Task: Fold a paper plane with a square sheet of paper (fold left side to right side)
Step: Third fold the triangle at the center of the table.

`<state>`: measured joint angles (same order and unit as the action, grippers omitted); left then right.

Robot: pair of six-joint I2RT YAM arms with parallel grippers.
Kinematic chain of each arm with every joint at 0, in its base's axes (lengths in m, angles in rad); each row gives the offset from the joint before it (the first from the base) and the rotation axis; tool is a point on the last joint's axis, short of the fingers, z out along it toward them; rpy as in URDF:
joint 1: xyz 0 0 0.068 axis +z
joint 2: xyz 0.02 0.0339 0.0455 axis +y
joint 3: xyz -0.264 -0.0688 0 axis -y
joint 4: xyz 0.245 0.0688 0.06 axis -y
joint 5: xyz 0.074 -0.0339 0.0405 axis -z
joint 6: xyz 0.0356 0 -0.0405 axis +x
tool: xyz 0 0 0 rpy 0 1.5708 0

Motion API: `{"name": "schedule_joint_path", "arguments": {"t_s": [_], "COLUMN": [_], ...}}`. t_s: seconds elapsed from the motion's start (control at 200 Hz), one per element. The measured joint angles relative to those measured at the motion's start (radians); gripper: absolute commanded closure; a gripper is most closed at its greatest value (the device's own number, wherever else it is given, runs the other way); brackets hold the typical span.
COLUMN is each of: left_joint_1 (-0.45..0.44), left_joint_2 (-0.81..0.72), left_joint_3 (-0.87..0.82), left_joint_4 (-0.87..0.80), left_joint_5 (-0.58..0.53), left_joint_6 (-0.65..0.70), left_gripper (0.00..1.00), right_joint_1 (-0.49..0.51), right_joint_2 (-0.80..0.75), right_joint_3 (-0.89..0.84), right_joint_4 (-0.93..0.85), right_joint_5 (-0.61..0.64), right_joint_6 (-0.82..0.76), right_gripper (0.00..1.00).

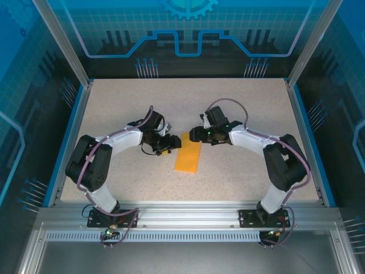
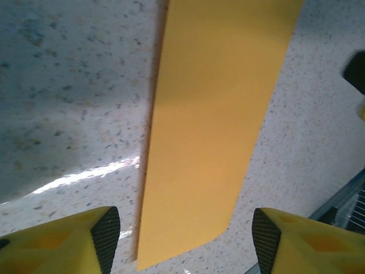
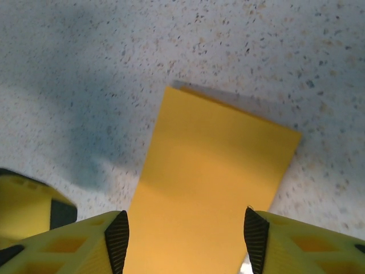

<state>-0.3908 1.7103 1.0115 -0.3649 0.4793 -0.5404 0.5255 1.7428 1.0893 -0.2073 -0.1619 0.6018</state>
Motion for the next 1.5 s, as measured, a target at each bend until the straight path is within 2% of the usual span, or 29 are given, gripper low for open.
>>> {"name": "schedule_joint_path", "arguments": {"t_s": [0.32,0.905,1.255,1.501], "left_joint_1": [0.0,-0.019,-0.03,-0.071], "left_joint_2": [0.056,0.126,0.138,0.141], "left_joint_3": [0.0,0.024,0.037,0.039], "left_joint_4": [0.042,0.026,0.01,0.017], "left_joint_5": [0.039,0.045,0.034,0.053], "left_joint_6": [-0.01,-0.01,-0.011,-0.011], "left_gripper": [0.34,0.35,0.42,0.46], "right_joint_1": [0.0,0.0,0.0,0.0], "right_joint_2": [0.128,0.166,0.171,0.175], "right_joint_3": [0.058,0.058,0.058,0.058], "right_joint_4": [0.0,0.001,0.008,0.014], "right_joint_5": [0.0,0.0,-0.004,-0.004], "right_joint_6": [-0.013,-0.035,-0.038,-0.038], "right_gripper": [0.43,0.44,0.44,0.44]}}
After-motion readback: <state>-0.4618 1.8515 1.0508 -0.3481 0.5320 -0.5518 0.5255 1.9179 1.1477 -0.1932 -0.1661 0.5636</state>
